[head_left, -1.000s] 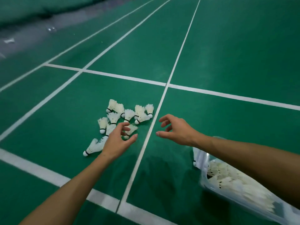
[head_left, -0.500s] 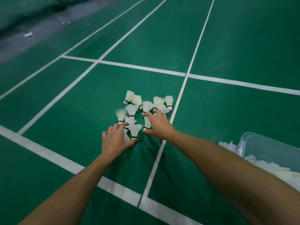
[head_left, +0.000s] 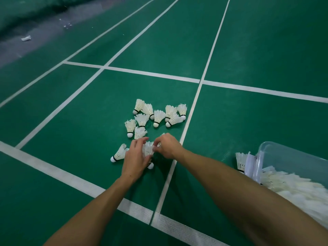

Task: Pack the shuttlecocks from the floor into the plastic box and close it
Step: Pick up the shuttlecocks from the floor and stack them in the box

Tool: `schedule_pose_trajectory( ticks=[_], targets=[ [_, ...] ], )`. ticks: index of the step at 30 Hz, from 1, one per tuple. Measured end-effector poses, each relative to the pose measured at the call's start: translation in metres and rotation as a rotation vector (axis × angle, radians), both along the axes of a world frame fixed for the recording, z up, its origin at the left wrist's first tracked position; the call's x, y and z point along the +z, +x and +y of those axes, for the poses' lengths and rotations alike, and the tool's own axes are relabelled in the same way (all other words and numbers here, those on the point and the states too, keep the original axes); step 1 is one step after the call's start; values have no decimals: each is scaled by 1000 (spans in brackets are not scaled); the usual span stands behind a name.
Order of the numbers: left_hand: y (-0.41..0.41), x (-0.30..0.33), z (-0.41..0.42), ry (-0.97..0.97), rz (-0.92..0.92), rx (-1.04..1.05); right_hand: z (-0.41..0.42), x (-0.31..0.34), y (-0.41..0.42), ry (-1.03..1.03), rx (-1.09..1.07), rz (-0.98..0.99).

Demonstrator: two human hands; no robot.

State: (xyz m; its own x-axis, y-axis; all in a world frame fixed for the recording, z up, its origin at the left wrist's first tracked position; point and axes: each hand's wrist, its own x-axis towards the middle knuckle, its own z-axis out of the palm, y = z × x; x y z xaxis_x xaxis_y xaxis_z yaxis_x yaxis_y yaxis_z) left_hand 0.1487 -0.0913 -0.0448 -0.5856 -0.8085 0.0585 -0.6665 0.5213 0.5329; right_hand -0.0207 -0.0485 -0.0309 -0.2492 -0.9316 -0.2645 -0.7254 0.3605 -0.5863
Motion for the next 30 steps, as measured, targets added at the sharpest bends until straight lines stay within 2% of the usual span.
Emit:
schedule_pose_trajectory(
  ticks=[7, 15, 19, 23, 25, 30],
  targets=[
    [-38, 22, 40, 20, 173, -108, 63, 19, -25, -91, -120, -31],
    [-148, 126, 120, 66, 200, -407, 209, 136, -116, -181, -211, 152],
    [-208, 167, 183, 84, 186, -587, 299, 177, -153, -198, -325, 166],
    [-251, 186, 243, 15, 107, -772, 387, 185, -174, -231, -457, 108],
    [-263, 193, 264, -29, 50, -846, 419, 182, -181, -262, -498, 9],
    [-271, 208, 283, -152, -134, -954, 445, 161, -196, -368, -613, -224]
  ],
)
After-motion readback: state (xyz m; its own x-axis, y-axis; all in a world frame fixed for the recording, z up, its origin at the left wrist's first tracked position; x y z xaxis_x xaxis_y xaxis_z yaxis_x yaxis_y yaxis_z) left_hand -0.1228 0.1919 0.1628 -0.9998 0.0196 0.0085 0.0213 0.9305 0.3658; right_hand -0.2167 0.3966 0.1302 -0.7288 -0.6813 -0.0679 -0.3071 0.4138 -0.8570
